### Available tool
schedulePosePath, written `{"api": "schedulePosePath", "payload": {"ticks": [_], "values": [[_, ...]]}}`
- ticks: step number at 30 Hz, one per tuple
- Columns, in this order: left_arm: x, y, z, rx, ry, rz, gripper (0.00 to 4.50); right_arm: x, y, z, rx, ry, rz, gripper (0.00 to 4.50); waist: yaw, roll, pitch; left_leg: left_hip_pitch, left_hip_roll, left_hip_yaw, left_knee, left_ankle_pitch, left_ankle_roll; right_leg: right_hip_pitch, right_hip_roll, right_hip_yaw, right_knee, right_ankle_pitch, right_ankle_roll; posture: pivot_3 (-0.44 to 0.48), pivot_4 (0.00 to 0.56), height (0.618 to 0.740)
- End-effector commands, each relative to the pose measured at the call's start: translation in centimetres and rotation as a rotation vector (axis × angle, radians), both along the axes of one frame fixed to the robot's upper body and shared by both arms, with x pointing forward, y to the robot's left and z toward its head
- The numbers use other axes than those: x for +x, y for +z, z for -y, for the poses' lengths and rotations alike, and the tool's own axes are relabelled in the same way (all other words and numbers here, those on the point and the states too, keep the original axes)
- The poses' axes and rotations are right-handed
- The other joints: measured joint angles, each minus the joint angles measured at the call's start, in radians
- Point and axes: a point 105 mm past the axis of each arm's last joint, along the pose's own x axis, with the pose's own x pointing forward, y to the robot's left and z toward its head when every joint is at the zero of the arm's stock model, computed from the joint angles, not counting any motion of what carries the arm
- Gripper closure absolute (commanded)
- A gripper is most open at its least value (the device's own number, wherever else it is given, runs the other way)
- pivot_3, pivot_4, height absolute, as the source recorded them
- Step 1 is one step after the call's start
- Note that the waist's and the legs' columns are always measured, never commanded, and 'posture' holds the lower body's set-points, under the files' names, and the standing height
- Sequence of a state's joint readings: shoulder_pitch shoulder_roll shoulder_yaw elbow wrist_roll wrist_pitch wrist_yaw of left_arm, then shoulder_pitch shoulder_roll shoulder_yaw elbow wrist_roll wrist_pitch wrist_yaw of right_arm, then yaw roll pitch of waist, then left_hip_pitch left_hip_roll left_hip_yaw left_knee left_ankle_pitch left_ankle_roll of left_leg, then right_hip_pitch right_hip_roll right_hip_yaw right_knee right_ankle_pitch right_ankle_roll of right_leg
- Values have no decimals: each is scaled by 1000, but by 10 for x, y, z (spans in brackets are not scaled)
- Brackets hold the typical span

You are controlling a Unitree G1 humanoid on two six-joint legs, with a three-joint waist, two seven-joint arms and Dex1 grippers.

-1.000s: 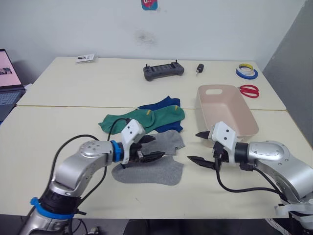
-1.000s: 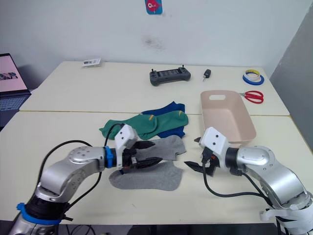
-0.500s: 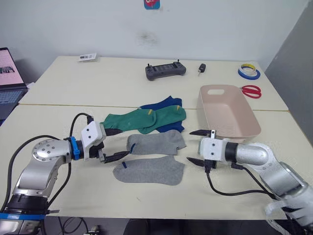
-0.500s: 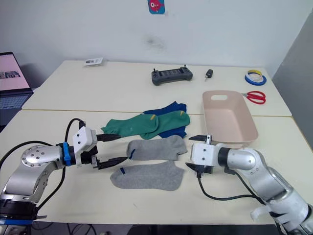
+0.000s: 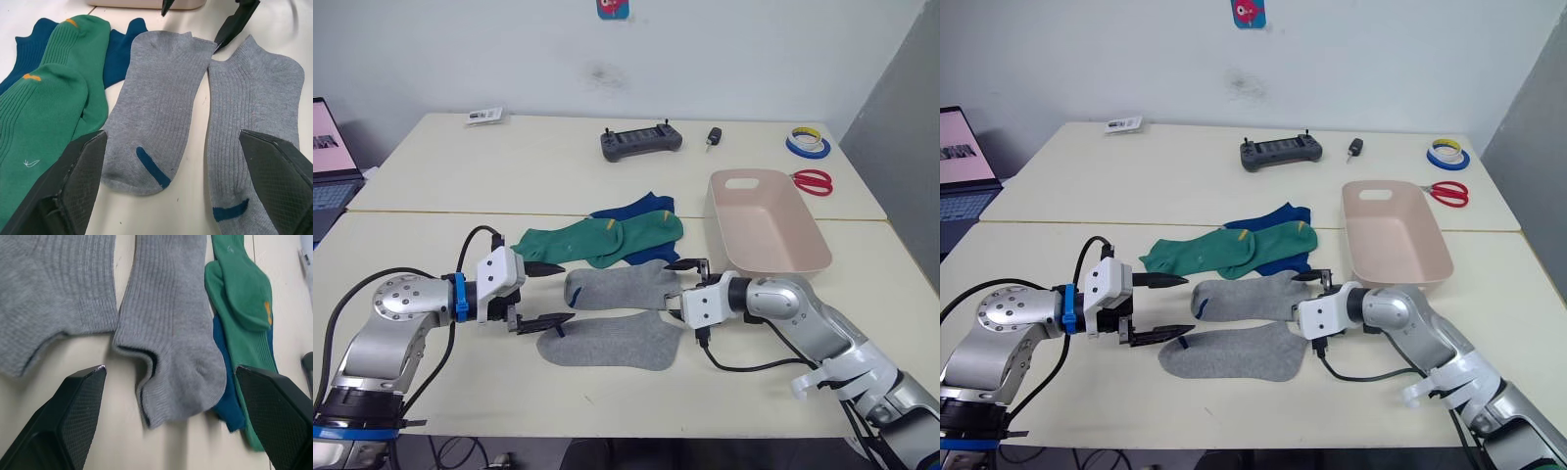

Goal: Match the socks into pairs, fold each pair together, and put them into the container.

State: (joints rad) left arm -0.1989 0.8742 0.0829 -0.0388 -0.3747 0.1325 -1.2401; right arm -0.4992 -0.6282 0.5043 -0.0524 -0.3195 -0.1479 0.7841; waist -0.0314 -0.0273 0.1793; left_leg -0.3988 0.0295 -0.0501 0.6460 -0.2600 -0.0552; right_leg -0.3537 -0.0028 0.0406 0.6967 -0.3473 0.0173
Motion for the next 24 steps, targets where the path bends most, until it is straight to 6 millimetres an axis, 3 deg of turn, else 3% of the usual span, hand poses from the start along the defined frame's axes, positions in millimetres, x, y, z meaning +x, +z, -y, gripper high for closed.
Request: {"api": "schedulePosePath", "payload": {"ticks": [1,7,12,24], "values": [[-1,9,-2,24,-16,31,0,-1,3,-7,-1,37,26,628,0,0,0,0,0,0,0,0,0,0,0,0,0,0,0,0,150,740],[2,9,-2,43,-12,37,0,0,0,-10,3,48,11,2678,0,0,0,0,0,0,0,0,0,0,0,0,0,0,0,0,150,740],[13,8,-7,129,-29,143,0,-3,-2,-9,29,43,-22,4368,0,0,0,0,0,0,0,0,0,0,0,0,0,0,0,0,150,740],[33,-15,-18,436,-291,380,0,-2,3,-9,75,11,-80,4448,1,0,0,0,-1,1,1,0,0,-1,0,-2,1,0,0,0,150,740]]}}
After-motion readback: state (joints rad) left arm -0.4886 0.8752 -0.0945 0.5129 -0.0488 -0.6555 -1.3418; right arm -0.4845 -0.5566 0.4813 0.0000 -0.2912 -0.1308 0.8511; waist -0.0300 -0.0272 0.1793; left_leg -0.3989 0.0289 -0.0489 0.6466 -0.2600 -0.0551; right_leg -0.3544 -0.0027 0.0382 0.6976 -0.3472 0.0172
